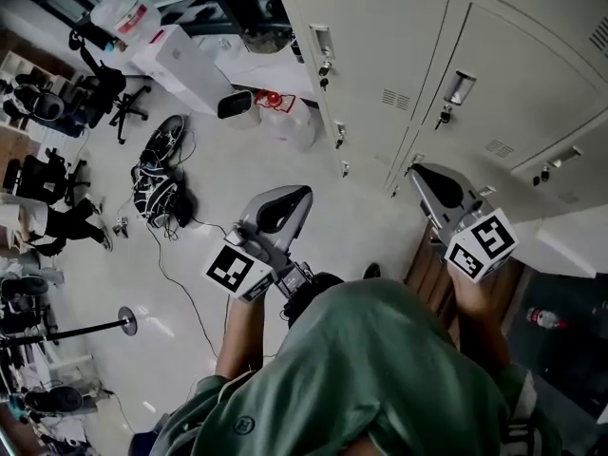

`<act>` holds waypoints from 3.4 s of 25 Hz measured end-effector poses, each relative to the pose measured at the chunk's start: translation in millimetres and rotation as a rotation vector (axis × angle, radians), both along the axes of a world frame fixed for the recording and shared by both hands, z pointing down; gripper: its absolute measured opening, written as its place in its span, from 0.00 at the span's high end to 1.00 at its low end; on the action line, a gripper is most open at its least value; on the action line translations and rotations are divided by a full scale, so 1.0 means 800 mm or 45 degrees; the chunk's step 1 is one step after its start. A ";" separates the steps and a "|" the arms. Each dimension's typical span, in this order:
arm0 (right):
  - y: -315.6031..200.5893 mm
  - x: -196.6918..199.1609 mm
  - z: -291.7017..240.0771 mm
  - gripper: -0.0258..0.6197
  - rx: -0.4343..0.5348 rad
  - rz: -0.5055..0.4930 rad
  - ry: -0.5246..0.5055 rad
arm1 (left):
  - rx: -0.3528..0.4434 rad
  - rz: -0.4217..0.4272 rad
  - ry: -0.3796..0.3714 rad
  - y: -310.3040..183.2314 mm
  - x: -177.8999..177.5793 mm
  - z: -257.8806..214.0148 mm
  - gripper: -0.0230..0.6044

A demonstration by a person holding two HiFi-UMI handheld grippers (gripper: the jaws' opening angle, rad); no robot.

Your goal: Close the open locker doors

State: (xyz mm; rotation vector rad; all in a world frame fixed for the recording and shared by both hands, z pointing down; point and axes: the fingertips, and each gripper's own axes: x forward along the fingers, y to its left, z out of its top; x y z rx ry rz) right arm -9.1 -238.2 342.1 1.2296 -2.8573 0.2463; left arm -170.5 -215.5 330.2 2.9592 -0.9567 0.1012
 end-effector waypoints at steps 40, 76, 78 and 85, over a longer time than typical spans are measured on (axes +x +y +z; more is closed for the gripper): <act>-0.284 -0.140 0.011 0.96 0.029 0.250 0.175 | 0.020 0.271 0.004 -0.270 -0.063 0.025 0.96; -0.347 -0.167 0.018 0.89 0.043 0.443 0.292 | -0.066 0.380 -0.002 -0.332 -0.061 0.060 0.96; -0.335 -0.171 0.016 0.90 0.033 0.419 0.287 | -0.064 0.381 0.012 -0.330 -0.055 0.057 0.96; -0.292 -0.183 0.015 0.90 0.023 0.304 0.246 | -0.043 0.359 0.035 -0.320 -0.034 0.053 0.96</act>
